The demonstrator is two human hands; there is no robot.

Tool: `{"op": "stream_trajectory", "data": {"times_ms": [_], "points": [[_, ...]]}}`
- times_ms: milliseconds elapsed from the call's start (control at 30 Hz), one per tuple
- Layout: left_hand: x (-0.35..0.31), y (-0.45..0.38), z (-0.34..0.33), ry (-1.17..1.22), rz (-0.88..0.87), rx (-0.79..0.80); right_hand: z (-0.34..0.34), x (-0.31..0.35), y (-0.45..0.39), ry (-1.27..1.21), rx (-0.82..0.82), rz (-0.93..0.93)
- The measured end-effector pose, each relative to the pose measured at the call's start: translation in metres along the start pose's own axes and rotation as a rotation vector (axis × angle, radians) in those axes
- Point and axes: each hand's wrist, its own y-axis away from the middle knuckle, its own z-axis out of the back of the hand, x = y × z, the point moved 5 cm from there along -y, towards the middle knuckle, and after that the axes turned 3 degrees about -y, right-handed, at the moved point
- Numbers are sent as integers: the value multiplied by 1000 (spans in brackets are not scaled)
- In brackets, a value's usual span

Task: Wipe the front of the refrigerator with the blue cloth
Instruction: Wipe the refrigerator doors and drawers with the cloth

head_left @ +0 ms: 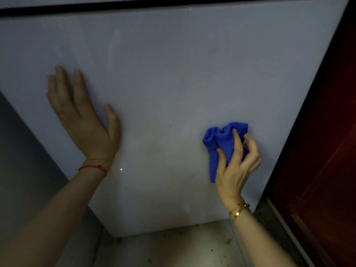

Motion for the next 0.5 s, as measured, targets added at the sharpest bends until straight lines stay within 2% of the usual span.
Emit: {"op": "stream_trajectory", "data": {"times_ms": [100,233,400,433,500], "points": [[-3,2,-1,21,-49,-4,-8,1,-8,67,-47,59],[-4,2,0,37,-69,-12,-10,-4,9,13,16,23],[-4,1,-1,29,-64,-23,13,-70,-24,32,-160,-398],[-4,1,-1,28,-67,-24,13,-69,-26,28,-158,-379],[-4,2,-2,33,-65,-18,5,-47,-15,-30,-56,-195]]}}
